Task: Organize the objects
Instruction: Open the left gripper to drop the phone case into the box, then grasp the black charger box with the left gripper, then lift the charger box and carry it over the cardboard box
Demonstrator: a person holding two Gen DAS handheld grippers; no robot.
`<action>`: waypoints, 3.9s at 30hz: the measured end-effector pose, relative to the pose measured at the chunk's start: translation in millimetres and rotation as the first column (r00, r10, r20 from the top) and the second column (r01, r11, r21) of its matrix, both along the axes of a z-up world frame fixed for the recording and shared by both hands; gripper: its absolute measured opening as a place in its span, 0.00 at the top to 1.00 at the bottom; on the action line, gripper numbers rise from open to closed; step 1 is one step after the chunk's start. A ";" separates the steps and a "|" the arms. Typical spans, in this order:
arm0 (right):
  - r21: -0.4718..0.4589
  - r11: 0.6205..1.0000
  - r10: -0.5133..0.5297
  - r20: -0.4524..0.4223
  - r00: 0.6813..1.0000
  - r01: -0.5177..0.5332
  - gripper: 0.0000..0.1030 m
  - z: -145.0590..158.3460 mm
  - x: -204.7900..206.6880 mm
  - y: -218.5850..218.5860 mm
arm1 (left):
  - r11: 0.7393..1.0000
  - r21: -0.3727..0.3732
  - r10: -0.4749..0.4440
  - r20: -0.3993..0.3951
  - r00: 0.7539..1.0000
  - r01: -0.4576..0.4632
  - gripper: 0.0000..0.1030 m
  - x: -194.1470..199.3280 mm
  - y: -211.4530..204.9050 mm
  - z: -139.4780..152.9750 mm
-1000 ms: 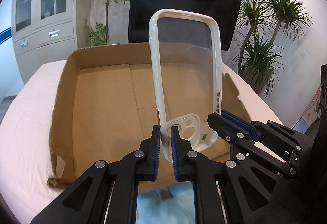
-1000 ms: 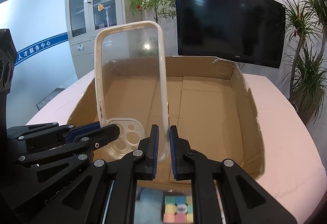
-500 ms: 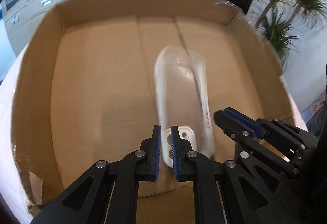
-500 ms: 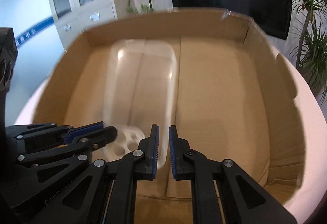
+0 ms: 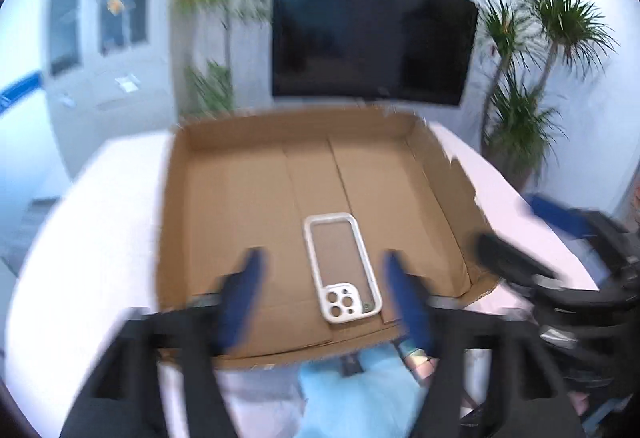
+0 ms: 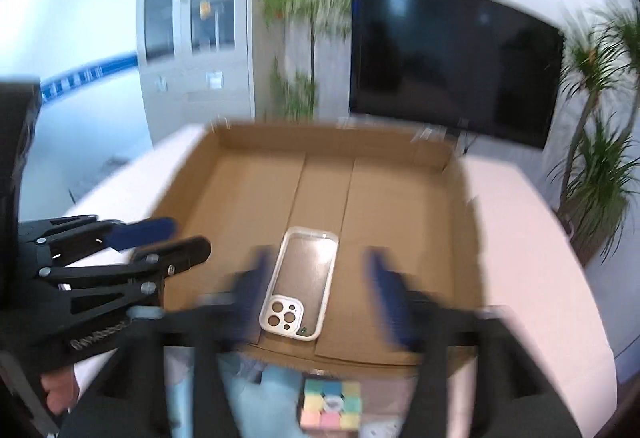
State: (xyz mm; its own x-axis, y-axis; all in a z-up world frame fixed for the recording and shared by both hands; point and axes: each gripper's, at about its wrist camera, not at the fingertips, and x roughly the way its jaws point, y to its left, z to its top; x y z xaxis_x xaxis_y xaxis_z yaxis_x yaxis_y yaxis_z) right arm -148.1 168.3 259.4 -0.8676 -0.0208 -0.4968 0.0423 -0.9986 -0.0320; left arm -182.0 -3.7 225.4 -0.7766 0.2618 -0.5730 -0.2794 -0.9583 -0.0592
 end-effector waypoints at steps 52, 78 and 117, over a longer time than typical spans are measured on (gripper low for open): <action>-0.424 0.896 0.256 0.250 0.934 -0.132 0.26 -197.7 181.2 130.4 | 0.949 0.149 -0.315 0.390 0.866 0.278 0.35 176.3 121.5 -167.9; 0.022 0.991 0.122 0.225 0.967 -0.131 0.35 -184.1 199.9 55.2 | 0.951 0.128 -0.308 0.342 0.887 0.281 0.53 188.6 102.4 -147.8; 0.125 0.978 0.174 -0.048 0.984 -0.167 0.35 -99.3 171.4 -2.2 | 0.978 0.050 -0.207 0.076 0.975 0.204 0.53 182.5 43.0 -33.9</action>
